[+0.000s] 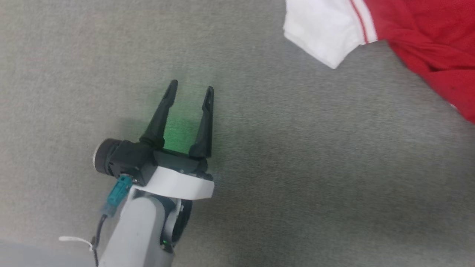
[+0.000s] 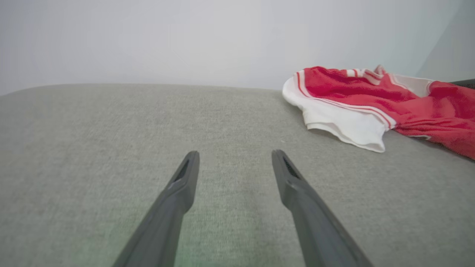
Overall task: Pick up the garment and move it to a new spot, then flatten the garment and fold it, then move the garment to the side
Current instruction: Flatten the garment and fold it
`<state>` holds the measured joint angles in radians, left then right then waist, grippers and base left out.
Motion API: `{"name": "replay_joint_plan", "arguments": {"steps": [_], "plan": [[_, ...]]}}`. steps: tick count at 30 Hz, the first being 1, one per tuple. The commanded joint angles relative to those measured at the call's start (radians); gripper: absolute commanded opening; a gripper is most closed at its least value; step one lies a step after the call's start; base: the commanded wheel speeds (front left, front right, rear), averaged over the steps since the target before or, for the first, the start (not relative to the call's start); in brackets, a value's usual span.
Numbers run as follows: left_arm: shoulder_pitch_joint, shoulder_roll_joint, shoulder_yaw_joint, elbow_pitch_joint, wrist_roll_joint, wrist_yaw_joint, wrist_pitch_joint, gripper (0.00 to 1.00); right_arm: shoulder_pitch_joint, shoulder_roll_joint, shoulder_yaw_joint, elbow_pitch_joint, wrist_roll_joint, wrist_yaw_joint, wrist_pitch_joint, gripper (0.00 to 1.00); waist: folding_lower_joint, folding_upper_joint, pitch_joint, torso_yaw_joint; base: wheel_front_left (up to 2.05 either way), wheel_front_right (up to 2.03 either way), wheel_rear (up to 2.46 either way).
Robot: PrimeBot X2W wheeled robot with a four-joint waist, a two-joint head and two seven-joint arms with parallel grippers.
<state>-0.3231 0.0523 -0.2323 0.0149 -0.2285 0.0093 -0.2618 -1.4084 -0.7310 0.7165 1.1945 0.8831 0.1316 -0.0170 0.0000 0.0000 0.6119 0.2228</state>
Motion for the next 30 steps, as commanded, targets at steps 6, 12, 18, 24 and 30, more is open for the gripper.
{"name": "replay_joint_plan", "arguments": {"steps": [6,12,18,24,30], "plan": [[-0.073,0.045,0.012,0.025,0.082,-0.076,-0.004,1.00,0.134,0.005,0.000,-0.095,0.056,-0.002,-0.134,1.00,0.0000,0.0000,-0.091,-0.102,0.00,0.00,0.00],[-0.236,0.176,-0.109,0.074,0.111,-0.135,0.068,1.00,0.321,-0.002,-0.007,-0.292,0.137,-0.002,-0.235,1.00,0.0000,0.0000,-0.166,-0.209,0.00,0.00,0.00],[-0.417,0.311,-0.333,0.083,-0.053,-0.139,0.222,1.00,0.481,0.017,-0.097,-0.472,0.153,-0.002,-0.249,1.00,0.0000,0.0000,-0.203,-0.318,0.00,0.00,0.00],[-0.652,0.429,-0.662,0.103,-0.326,-0.140,0.380,1.00,0.719,0.085,-0.298,-0.655,0.077,-0.002,-0.248,1.00,0.0000,0.0000,-0.217,-0.432,0.00,0.00,0.00],[-0.874,0.449,-0.936,0.216,-0.561,-0.140,0.518,1.00,0.884,0.166,-0.428,-0.791,-0.004,-0.002,-0.248,1.00,0.0000,0.0000,-0.207,-0.533,0.00,0.00,0.00]]}}
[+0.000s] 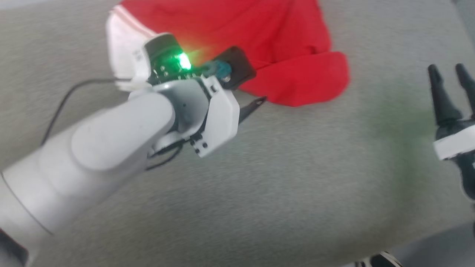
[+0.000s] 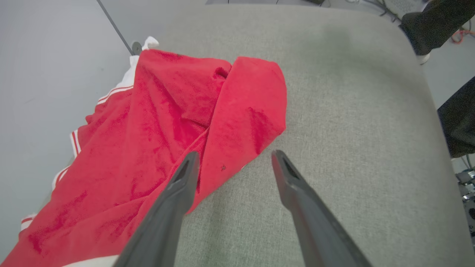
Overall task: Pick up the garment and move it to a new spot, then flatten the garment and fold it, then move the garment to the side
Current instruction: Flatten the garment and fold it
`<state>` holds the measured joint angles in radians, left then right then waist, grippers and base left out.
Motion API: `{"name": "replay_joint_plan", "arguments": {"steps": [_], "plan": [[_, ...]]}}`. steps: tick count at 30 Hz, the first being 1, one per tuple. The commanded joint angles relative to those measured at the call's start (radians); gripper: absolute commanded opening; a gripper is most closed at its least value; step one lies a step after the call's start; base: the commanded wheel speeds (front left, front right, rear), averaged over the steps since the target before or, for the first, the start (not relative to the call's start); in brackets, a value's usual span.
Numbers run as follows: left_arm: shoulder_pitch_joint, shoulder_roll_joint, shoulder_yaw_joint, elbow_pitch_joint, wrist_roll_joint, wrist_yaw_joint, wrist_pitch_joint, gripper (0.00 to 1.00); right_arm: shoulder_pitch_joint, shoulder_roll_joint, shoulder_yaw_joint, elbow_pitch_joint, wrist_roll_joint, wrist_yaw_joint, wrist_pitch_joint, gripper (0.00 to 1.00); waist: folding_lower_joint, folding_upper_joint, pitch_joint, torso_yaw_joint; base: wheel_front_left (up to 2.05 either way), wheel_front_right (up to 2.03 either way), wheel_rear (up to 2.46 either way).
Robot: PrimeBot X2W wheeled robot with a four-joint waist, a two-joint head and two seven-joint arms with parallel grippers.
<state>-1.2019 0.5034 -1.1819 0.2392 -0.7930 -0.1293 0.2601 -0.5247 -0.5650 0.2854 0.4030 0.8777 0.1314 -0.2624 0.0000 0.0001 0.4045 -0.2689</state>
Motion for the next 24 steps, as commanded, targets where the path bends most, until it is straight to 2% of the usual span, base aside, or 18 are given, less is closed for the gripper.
{"name": "replay_joint_plan", "arguments": {"steps": [1,3,6,12,21,22,24], "plan": [[-0.027,0.004,-0.027,0.013,-0.008,-0.001,0.010,1.00,0.015,0.014,-0.008,-0.016,-0.010,-0.001,-0.002,1.00,0.0000,-0.0001,0.005,-0.060,0.00,0.00,0.00],[-0.083,0.010,-0.075,0.055,-0.033,-0.001,0.032,1.00,0.039,0.037,-0.022,-0.049,-0.028,-0.001,-0.003,1.00,0.0000,-0.0001,0.016,-0.090,0.00,0.00,0.00],[-0.117,0.012,-0.098,0.099,-0.043,-0.001,0.069,1.00,0.064,0.066,-0.030,-0.086,-0.047,-0.001,-0.003,1.00,0.0000,-0.0001,0.032,-0.130,0.00,0.00,0.00],[-0.078,0.027,-0.097,0.112,0.047,-0.001,0.245,1.00,0.087,0.110,-0.043,-0.124,-0.069,-0.001,-0.003,1.00,0.0000,-0.0001,0.065,-0.180,0.00,0.00,0.00],[-0.044,0.042,-0.104,0.187,0.178,-0.001,0.298,1.00,0.074,0.141,-0.020,-0.163,-0.092,-0.001,-0.003,1.00,0.0000,-0.0001,0.097,-0.206,0.00,0.00,0.00],[-0.037,0.045,-0.106,0.186,0.187,-0.001,0.306,0.50,0.071,0.140,-0.016,-0.166,-0.092,-0.001,-0.003,1.00,0.0000,-0.0001,0.098,-0.205,0.00,0.00,0.00],[-0.020,0.049,-0.107,0.183,0.188,-0.001,0.325,0.00,0.067,0.139,-0.010,-0.172,-0.099,-0.001,-0.003,1.00,0.0000,-0.0001,0.100,-0.200,0.00,0.00,0.00]]}}
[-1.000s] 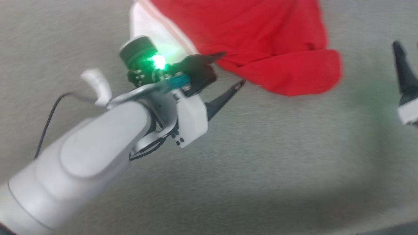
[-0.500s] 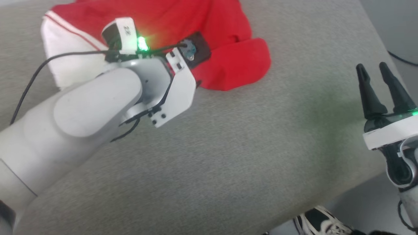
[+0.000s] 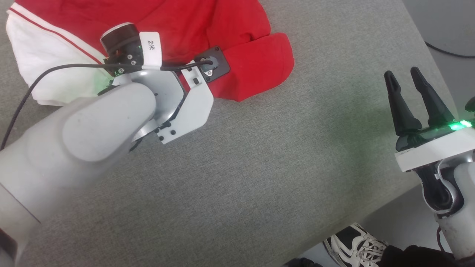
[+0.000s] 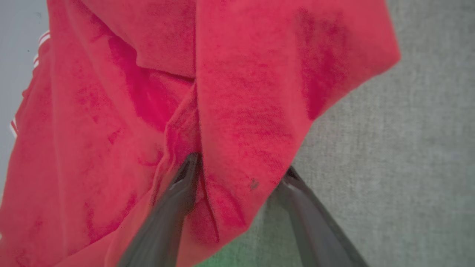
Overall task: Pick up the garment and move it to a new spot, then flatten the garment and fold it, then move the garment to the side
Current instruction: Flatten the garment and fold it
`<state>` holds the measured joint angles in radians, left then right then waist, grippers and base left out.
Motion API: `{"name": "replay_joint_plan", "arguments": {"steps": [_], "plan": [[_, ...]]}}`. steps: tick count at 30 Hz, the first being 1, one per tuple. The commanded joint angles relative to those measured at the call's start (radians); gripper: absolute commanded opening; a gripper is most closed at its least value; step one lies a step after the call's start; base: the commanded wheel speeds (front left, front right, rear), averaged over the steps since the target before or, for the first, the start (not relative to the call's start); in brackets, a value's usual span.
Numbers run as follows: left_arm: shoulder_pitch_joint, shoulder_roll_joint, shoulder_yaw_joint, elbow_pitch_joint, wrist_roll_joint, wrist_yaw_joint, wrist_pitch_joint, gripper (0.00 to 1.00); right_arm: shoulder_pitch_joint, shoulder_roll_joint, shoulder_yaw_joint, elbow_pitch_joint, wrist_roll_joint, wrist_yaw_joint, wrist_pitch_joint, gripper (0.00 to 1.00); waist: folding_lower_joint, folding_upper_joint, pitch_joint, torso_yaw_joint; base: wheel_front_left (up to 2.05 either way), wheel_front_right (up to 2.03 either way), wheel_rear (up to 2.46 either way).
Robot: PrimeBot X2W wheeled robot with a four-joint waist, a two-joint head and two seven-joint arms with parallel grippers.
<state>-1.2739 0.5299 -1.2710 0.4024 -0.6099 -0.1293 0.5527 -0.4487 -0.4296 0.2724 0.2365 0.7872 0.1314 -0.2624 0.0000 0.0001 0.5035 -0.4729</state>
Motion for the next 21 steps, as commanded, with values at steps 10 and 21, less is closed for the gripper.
{"name": "replay_joint_plan", "arguments": {"steps": [10,21], "plan": [[0.062,0.053,-0.015,-0.134,-0.045,-0.002,0.098,0.00,-0.011,-0.028,-0.005,-0.019,-0.017,-0.001,0.000,1.00,0.0000,-0.0001,-0.031,0.064,0.00,0.00,0.00],[0.189,0.162,-0.010,-0.414,-0.154,-0.002,0.004,0.00,0.049,-0.068,-0.062,-0.058,-0.044,-0.001,0.050,1.00,0.0000,-0.0001,-0.127,0.195,0.00,0.00,0.00]]}}
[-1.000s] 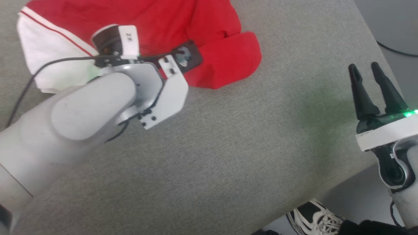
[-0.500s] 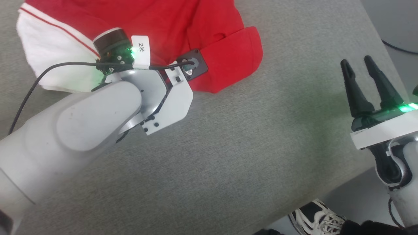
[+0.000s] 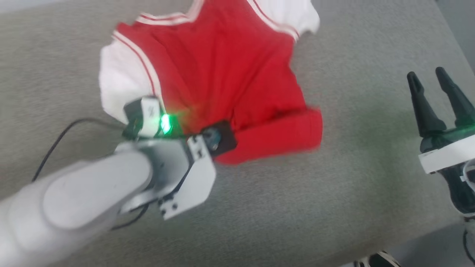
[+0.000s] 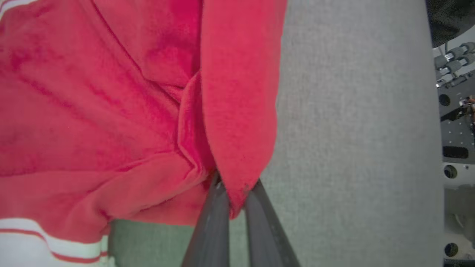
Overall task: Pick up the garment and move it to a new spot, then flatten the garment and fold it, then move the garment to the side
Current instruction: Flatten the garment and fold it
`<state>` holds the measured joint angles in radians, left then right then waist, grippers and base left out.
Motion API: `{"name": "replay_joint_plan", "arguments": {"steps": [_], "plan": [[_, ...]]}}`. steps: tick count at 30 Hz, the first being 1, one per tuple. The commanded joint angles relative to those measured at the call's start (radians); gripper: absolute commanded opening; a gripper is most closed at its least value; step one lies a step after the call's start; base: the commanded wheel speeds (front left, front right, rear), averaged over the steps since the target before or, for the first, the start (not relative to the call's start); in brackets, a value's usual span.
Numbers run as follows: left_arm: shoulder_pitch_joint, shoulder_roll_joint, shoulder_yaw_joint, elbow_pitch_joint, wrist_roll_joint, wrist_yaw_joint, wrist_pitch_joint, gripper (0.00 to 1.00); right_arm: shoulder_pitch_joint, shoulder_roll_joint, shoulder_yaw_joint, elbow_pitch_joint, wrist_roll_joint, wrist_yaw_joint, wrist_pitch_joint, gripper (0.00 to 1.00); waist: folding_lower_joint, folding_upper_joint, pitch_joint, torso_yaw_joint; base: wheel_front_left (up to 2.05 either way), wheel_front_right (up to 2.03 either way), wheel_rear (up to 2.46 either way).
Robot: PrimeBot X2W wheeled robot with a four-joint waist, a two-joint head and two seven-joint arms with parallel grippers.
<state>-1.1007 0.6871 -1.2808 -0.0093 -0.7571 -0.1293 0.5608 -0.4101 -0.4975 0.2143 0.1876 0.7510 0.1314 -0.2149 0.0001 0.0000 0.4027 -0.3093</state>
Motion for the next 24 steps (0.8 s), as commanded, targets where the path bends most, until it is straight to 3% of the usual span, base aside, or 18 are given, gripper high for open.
{"name": "replay_joint_plan", "arguments": {"steps": [1,10,14,15,16,17,18,24], "plan": [[0.033,0.019,0.000,-0.029,-0.009,-0.002,-0.011,0.00,0.016,-0.005,-0.012,-0.017,-0.009,-0.001,0.012,1.00,-0.0001,0.0000,-0.032,0.042,0.00,0.00,0.00],[0.179,0.154,0.000,-0.204,-0.056,-0.002,-0.006,0.00,0.063,-0.015,-0.082,-0.099,-0.039,-0.001,0.101,1.00,-0.0001,0.0000,-0.063,0.104,0.00,0.00,0.00],[0.200,0.184,0.000,-0.245,-0.094,-0.002,-0.028,0.00,0.088,-0.016,-0.116,-0.125,-0.047,-0.001,0.130,1.00,-0.0001,0.0000,-0.074,0.123,0.00,0.00,0.00],[0.197,0.186,0.001,-0.243,-0.094,-0.002,-0.048,0.19,0.094,-0.015,-0.124,-0.133,-0.050,-0.001,0.137,1.00,-0.0001,0.0000,-0.078,0.128,0.00,0.00,0.00],[0.192,0.187,0.001,-0.231,-0.097,-0.002,-0.072,0.49,0.100,-0.012,-0.130,-0.140,-0.054,-0.001,0.145,1.00,-0.0001,0.0000,-0.081,0.132,0.00,0.00,0.00],[0.193,0.186,0.000,-0.218,-0.105,-0.002,-0.091,0.87,0.104,-0.010,-0.133,-0.145,-0.056,-0.001,0.153,1.00,-0.0001,0.0000,-0.086,0.135,0.00,0.00,0.00],[0.196,0.188,0.001,-0.200,-0.113,-0.002,-0.117,1.00,0.107,-0.010,-0.134,-0.151,-0.058,-0.001,0.162,1.00,-0.0001,0.0000,-0.091,0.138,0.00,0.00,0.00],[0.252,0.191,0.031,-0.112,-0.202,-0.001,-0.330,1.00,0.111,-0.028,-0.124,-0.169,-0.086,-0.001,0.219,1.00,-0.0001,0.0000,-0.120,0.160,0.00,0.00,0.00]]}}
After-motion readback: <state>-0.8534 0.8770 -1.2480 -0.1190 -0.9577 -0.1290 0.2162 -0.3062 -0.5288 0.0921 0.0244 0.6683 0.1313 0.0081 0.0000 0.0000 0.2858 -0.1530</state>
